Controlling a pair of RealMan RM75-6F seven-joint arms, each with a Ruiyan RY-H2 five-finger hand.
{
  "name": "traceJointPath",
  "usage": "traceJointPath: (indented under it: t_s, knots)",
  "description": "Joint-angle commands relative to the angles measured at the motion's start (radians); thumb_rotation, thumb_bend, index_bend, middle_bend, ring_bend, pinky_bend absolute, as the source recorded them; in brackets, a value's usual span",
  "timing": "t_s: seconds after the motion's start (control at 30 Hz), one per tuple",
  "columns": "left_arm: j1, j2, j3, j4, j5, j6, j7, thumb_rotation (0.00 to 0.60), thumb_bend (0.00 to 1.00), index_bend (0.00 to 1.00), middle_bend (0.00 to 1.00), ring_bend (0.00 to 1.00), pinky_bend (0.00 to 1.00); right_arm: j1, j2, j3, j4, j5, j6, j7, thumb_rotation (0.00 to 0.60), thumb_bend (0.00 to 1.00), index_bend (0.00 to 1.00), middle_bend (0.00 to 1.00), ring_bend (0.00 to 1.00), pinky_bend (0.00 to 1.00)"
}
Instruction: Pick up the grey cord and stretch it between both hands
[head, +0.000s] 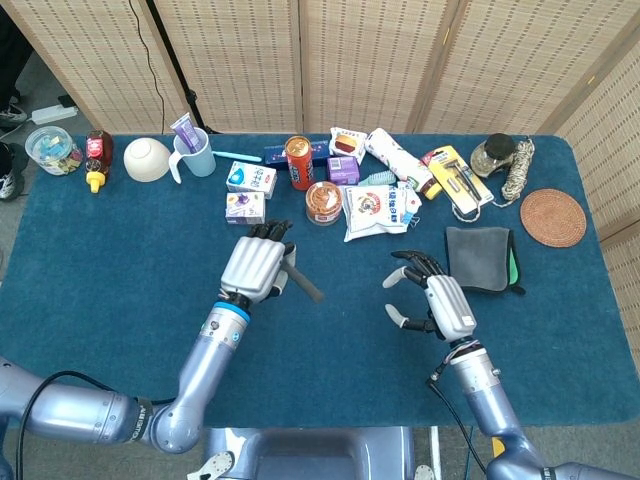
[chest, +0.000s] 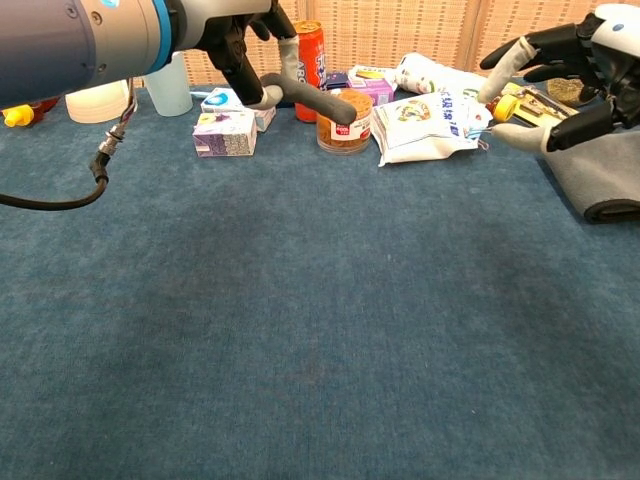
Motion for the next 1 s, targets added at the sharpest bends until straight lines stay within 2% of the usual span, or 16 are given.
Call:
traceJointPath:
  t_s: [0.03, 0.2, 0.37, 0.63, 1.0]
  knots:
    - [-0.018, -0.02, -0.004, 0.013, -0.01, 0.016, 0.013, 0.6, 0.58, 0.72, 0.15, 0.09, 0.15, -0.004, -0.012, 0.005, -0.006, 0.012, 0.009, 0.011, 0.6, 0.33, 0.46, 0.2, 0.12, 0.02]
    - [-0.045, -0.056, -0.014, 0.035, -0.019, 0.04, 0.02, 0.6, 0.58, 0.72, 0.15, 0.08, 0.15, -0.008, -0.023, 0.006, -0.01, 0.026, 0.013, 0.033, 0.6, 0.33, 0.46, 0.18, 0.09, 0.0]
    - [-0.059, -0.082, -0.028, 0.056, -0.027, 0.051, 0.011, 0.6, 0.58, 0.72, 0.15, 0.06, 0.15, -0.009, -0.033, 0.004, -0.002, 0.026, 0.014, 0.047, 0.6, 0.33, 0.45, 0.11, 0.01, 0.0]
    - [-0.092, -0.121, -0.048, 0.096, -0.046, 0.066, 0.022, 0.6, 0.58, 0.72, 0.15, 0.05, 0.15, -0.011, -0.072, 0.003, 0.017, 0.023, 0.031, 0.067, 0.6, 0.33, 0.45, 0.09, 0.0, 0.0]
    - [-0.118, -0.174, -0.065, 0.154, -0.05, 0.074, 0.014, 0.6, 0.58, 0.72, 0.15, 0.04, 0.15, 0.001, -0.116, 0.009, 0.002, 0.028, 0.041, 0.014, 0.6, 0.33, 0.44, 0.09, 0.0, 0.0]
